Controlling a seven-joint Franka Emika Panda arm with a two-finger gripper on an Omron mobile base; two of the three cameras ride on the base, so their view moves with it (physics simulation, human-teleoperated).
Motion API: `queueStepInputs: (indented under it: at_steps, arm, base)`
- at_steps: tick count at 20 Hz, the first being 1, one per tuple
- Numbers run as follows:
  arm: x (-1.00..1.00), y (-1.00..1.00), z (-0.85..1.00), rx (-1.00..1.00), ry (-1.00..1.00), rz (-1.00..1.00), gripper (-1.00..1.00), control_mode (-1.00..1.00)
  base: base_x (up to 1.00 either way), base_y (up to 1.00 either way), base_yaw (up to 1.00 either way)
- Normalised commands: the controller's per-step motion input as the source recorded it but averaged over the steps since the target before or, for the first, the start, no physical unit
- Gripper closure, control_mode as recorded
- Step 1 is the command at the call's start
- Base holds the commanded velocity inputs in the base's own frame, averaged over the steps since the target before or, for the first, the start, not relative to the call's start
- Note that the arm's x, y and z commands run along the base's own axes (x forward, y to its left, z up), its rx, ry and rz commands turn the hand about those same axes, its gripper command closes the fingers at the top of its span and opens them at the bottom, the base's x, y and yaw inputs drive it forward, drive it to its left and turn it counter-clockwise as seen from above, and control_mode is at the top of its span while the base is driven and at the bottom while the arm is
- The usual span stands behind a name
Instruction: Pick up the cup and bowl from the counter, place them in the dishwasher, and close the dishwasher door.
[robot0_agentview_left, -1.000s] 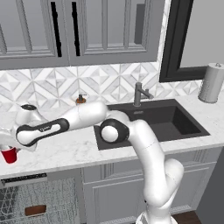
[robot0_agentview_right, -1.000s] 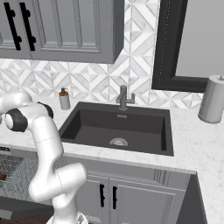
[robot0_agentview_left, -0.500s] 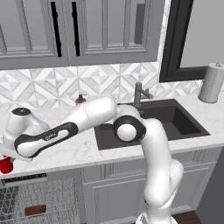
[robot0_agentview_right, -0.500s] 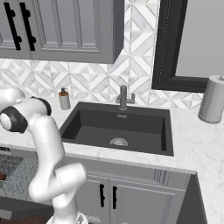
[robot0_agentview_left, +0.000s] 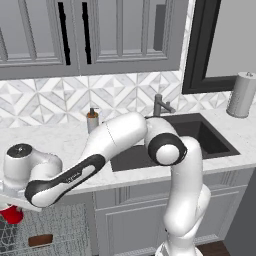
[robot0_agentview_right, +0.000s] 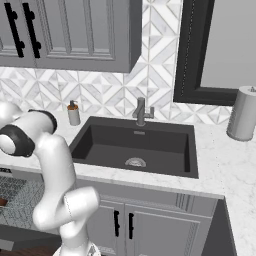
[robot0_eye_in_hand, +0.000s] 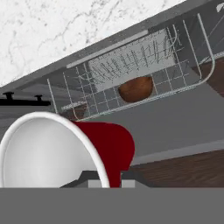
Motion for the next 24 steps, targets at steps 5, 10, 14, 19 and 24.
queueStepInputs:
  at_steps: [5,10,14,19,24]
  arm:
    - [-0.37,-0.02,-0.70,-0.27,-0.04,-0.01,1.00,-1.00]
    - [0.07,-0.49,-0.48,-0.05,-0.03,0.04,1.00,-1.00]
    - [0.11,-0.28,-0.36,-0.15,0.00,0.12,1.00,-1.00]
    - [0.07,-0.52,-0.49,-0.03,-0.08,0.08,1.00,-1.00]
    - [0.00,-0.30,-0.23,-0.02,-0.23,0.06,1.00,-1.00]
  base:
    - [0.00,0.00,0.00]
    - [0.00,0.00,0.00]
    - [0.00,0.00,0.00]
    - [0.00,0.00,0.00]
    - [0.00,0.00,0.00]
